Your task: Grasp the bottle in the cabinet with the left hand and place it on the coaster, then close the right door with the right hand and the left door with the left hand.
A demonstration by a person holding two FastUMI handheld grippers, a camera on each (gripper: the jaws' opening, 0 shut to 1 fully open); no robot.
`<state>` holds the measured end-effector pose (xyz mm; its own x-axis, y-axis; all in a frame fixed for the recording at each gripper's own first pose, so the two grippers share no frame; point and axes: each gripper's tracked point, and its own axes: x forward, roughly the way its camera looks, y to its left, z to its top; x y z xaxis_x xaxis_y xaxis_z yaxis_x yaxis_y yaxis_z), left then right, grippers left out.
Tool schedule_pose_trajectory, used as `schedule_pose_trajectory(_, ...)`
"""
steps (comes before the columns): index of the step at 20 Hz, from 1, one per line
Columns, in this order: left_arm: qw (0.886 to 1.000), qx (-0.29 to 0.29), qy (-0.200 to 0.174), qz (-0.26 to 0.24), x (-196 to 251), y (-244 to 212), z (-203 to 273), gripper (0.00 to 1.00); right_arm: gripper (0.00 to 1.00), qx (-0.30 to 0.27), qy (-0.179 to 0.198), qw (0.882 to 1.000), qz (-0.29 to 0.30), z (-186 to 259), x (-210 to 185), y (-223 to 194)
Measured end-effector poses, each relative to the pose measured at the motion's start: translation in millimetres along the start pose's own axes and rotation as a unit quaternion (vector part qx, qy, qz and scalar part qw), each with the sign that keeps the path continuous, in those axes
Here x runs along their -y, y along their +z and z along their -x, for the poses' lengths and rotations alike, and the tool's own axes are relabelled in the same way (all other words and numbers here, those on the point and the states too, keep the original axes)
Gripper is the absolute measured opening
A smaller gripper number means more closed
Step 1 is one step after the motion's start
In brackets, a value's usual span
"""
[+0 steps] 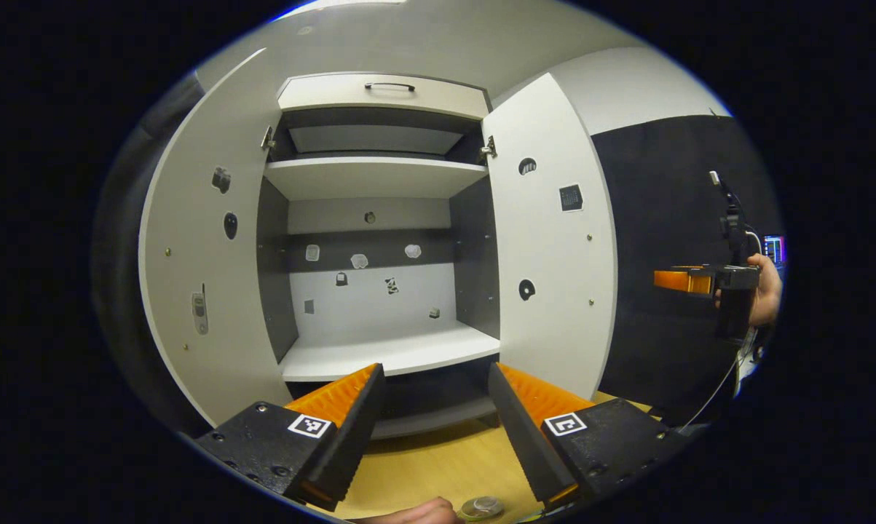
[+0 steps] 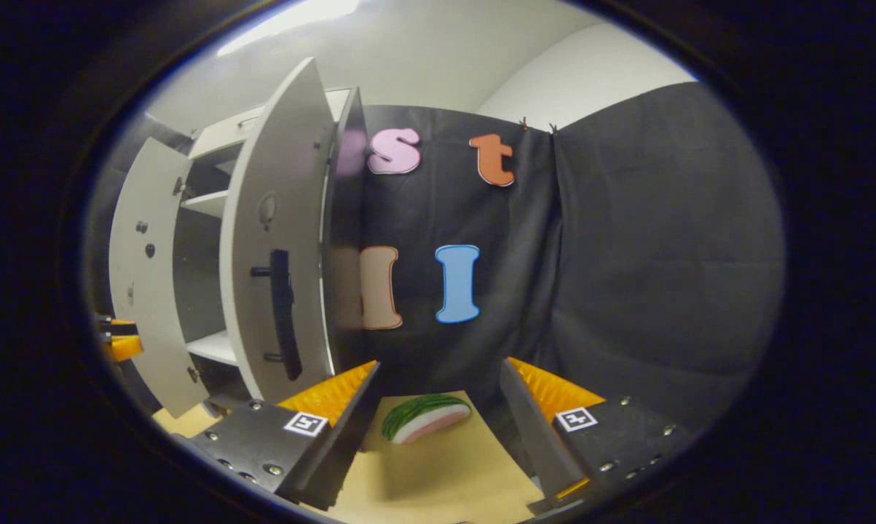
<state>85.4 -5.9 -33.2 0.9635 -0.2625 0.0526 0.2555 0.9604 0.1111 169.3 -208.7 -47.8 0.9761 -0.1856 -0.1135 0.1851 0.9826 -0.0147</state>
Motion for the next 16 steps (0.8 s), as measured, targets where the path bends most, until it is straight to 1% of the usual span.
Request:
schedule_pose_trajectory(2, 1.0, -0.002, 0.001, 0.015, -2, 0, 3, 0.91, 0.98, -0.014, 0.001, 1.0, -0.012, -21, -4, -1)
schedule_pose_trajectory(4, 0.999, -0.021, -0.002, 0.026, -3, -11, 7, 0.91, 0.99, -0.019, 0.014, 0.999, -0.026, -36, -16, 1)
schedule_pose_trajectory(5, 0.999, -0.026, 0.004, 0.025, -7, -14, 9, 0.91, 0.94, -0.018, 0.024, 0.999, -0.031, -42, -25, 3)
schedule_pose_trajectory(6, 0.999, -0.022, 0.011, 0.023, -12, -10, 11, 0.91, 0.99, -0.017, 0.033, 0.999, -0.032, -46, -33, 6)
schedule_pose_trajectory(7, 0.999, -0.016, 0.019, 0.022, -15, -7, 14, 0.91, 0.99, -0.013, 0.043, 0.999, -0.027, -50, -41, 11)
schedule_pose_trajectory(10, 0.999, -0.002, 0.039, 0.014, -26, 0, 26, 0.91, 0.99, 0.005, 0.082, 0.997, -0.002, -54, -71, 23)
schedule_pose_trajectory(12, 0.998, 0.005, 0.054, 0.008, -35, 5, 37, 0.91, 0.99, 0.012, 0.124, 0.992, 0.012, -48, -102, 27)
schedule_pose_trajectory(13, 0.998, 0.006, 0.061, 0.006, -39, 7, 43, 0.91, 0.99, 0.025, 0.114, 0.993, 0.028, -36, -104, 33)
schedule_pose_trajectory(14, 0.998, 0.007, 0.069, 0.007, -41, 10, 51, 0.92, 0.89, 0.036, 0.106, 0.993, 0.048, -41, -106, 35)
schedule_pose_trajectory(15, 0.997, 0.005, 0.077, 0.01, -44, 12, 58, 0.92, 0.94, 0.038, 0.096, 0.993, 0.057, -42, -107, 33)
schedule_pose_trajectory(16, 0.996, 0.003, 0.083, 0.012, -47, 14, 65, 0.91, 0.9, 0.032, 0.088, 0.994, 0.054, -42, -108, 32)
